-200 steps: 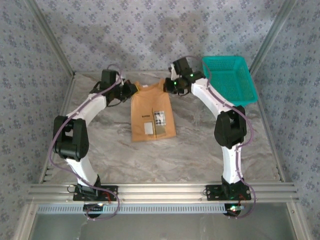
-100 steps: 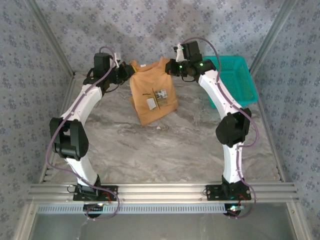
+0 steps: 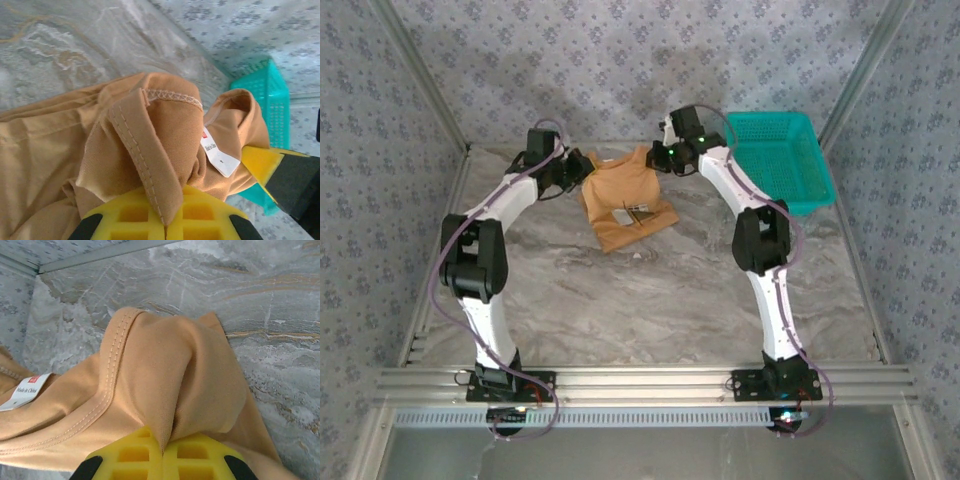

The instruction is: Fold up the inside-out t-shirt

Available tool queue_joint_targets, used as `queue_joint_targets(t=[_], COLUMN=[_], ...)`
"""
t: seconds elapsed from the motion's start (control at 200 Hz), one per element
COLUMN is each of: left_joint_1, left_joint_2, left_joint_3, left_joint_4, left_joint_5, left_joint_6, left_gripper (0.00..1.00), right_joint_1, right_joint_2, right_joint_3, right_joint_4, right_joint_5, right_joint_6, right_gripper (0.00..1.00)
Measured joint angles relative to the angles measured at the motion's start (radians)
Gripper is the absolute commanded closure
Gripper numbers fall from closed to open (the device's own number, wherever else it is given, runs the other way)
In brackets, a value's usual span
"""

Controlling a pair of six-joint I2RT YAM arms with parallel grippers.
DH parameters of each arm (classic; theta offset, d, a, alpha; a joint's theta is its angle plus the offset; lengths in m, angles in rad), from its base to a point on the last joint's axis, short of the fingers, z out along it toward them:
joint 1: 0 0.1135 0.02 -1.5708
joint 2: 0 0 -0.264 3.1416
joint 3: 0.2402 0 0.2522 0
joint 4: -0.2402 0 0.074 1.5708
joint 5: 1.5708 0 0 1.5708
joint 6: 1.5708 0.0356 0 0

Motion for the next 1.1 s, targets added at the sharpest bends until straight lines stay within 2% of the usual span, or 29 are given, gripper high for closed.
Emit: queue_joint_targets(t=[0.2, 0.345, 0.405, 0.46, 0.525, 0.55, 0.61, 0.665, 0.76, 0.884, 0.989, 1.104], left_joint_1=[0.026, 0.053, 0.060, 0.064, 0.068, 0.070, 0.076, 0.081, 0.089, 0.087, 0.064, 0.012], left_joint_2=[0.079, 0.170, 0.209, 0.241, 0.277, 0.291, 0.321, 0.336, 0.334, 0.266, 0.111, -0.089], left_joint_3=[0.000, 0.037, 0.062, 0.088, 0.124, 0.137, 0.167, 0.185, 0.189, 0.142, 0.011, -0.147], left_joint_4=[0.000, -0.019, -0.024, -0.031, -0.045, -0.048, -0.055, -0.064, -0.087, -0.173, -0.253, -0.293], left_joint_5=[-0.045, -0.062, -0.062, -0.062, -0.063, -0.061, -0.056, -0.051, -0.048, -0.112, -0.196, -0.261], left_joint_6=[0.002, 0.010, 0.010, 0.013, 0.013, 0.016, 0.023, 0.021, 0.029, 0.070, 0.109, 0.133], left_gripper=[1.00, 1.00, 0.92, 0.76, 0.63, 0.56, 0.43, 0.39, 0.39, 0.40, 0.47, 0.47], right_joint_1=[-0.003, -0.002, -0.002, -0.002, -0.003, -0.005, -0.013, -0.022, -0.044, -0.071, -0.074, -0.064], right_joint_2=[0.138, 0.198, 0.235, 0.274, 0.313, 0.323, 0.332, 0.332, 0.300, 0.148, -0.007, -0.146], right_joint_3=[0.152, 0.192, 0.228, 0.268, 0.308, 0.314, 0.315, 0.315, 0.263, 0.009, -0.224, -0.423], right_joint_4=[0.000, 0.046, 0.070, 0.087, 0.107, 0.112, 0.111, 0.100, 0.087, 0.052, 0.028, 0.017], right_joint_5=[-0.021, -0.027, -0.030, -0.035, -0.041, -0.043, -0.053, -0.065, -0.086, -0.095, -0.086, -0.075], right_joint_6=[0.019, 0.047, 0.063, 0.076, 0.100, 0.110, 0.124, 0.129, 0.123, 0.064, -0.010, -0.099], right_gripper=[0.97, 0.89, 0.86, 0.74, 0.43, 0.38, 0.37, 0.37, 0.37, 0.43, 0.48, 0.48])
